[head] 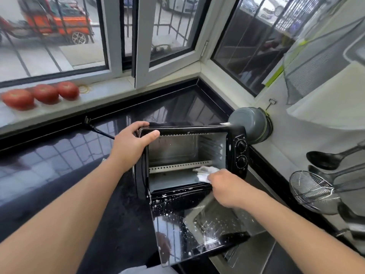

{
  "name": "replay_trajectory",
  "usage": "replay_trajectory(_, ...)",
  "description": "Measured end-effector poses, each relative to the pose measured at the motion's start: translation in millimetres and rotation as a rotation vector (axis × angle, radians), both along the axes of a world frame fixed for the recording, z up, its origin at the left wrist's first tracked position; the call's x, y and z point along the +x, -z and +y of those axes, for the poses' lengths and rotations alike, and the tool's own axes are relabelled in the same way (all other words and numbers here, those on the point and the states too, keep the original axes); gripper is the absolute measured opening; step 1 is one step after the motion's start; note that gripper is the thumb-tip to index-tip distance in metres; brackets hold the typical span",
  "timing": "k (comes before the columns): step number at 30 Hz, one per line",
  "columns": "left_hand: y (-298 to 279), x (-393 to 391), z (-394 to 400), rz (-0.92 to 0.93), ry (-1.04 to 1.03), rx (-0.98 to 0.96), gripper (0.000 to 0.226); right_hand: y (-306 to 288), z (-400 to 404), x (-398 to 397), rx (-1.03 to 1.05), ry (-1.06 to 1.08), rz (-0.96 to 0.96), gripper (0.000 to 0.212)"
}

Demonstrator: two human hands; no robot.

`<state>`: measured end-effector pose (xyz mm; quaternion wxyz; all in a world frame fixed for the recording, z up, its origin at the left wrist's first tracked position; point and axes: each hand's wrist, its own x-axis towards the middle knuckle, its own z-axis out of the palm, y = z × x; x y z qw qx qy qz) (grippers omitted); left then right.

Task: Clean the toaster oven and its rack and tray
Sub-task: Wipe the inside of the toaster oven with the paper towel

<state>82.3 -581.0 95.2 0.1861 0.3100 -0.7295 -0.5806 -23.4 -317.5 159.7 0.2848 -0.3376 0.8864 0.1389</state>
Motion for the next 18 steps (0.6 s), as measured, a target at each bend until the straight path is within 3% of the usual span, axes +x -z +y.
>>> replay_trajectory(3,-1,0,0,-0.005,-0.004,-0.012,0.045,5,-32,-8,0.151,0.095,-0.057,0.021)
replay_trajectory(9,-1,2,1,-0.015,-0.004,-0.007,0.046,41,-73,-33,0.434,-0.122,-0.015,0.053)
replay_trajectory(15,1,1,-3,-0.029,0.003,0.001,0.052,32,-51,-24,0.336,-0.251,0.277,0.047)
replay_trajectory(18,3,0,-5,-0.030,0.008,0.000,0.054,39,-40,-31,0.356,-0.289,0.275,0.062)
